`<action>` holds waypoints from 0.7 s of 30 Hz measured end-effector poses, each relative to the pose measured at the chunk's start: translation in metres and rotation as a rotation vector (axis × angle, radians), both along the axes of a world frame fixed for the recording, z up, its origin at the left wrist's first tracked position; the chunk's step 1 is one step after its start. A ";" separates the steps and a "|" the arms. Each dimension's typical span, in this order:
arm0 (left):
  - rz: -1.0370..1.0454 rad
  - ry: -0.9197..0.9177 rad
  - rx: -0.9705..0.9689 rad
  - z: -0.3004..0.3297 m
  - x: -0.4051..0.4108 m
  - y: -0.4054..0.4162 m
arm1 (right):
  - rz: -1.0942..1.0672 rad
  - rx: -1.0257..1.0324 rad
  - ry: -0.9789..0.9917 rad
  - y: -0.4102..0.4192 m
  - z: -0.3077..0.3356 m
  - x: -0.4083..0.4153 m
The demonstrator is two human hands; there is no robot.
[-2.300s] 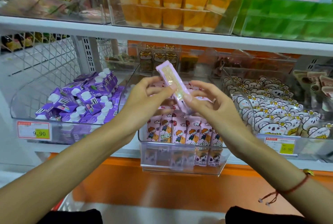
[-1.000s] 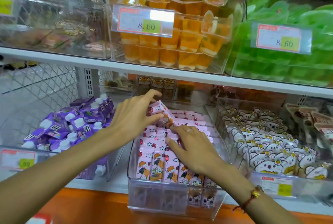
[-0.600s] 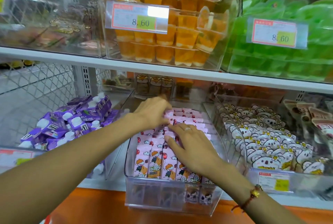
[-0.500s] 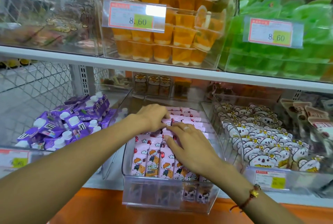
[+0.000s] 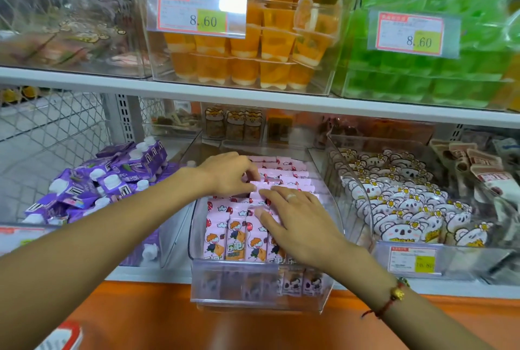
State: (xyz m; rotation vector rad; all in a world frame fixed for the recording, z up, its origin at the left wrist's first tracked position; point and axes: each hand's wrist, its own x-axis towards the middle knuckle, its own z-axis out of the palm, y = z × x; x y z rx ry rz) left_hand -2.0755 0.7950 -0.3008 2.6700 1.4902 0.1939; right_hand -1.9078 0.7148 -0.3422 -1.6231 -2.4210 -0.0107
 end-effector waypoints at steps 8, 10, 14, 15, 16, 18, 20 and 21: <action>0.195 -0.199 0.113 -0.005 0.001 -0.009 | 0.001 0.015 0.028 0.001 -0.001 0.000; 0.235 -0.292 0.111 -0.009 -0.001 -0.013 | 0.002 0.026 0.059 0.000 0.000 0.000; 0.246 -0.502 0.175 -0.006 -0.001 -0.020 | 0.002 0.051 0.077 0.001 0.000 -0.001; 0.239 -0.540 0.179 -0.003 0.000 -0.020 | 0.000 0.054 0.078 0.001 0.000 -0.002; 0.226 -0.551 0.167 -0.001 -0.001 -0.021 | 0.000 0.055 0.079 0.001 0.000 -0.002; 0.193 -0.470 0.102 -0.001 -0.001 -0.021 | 0.004 0.050 0.072 0.001 0.001 -0.002; 0.160 -0.288 0.036 -0.003 0.000 -0.020 | 0.012 0.047 0.058 0.001 0.001 -0.002; 0.139 -0.202 0.024 -0.005 0.000 -0.020 | 0.013 0.046 0.058 0.001 0.001 -0.002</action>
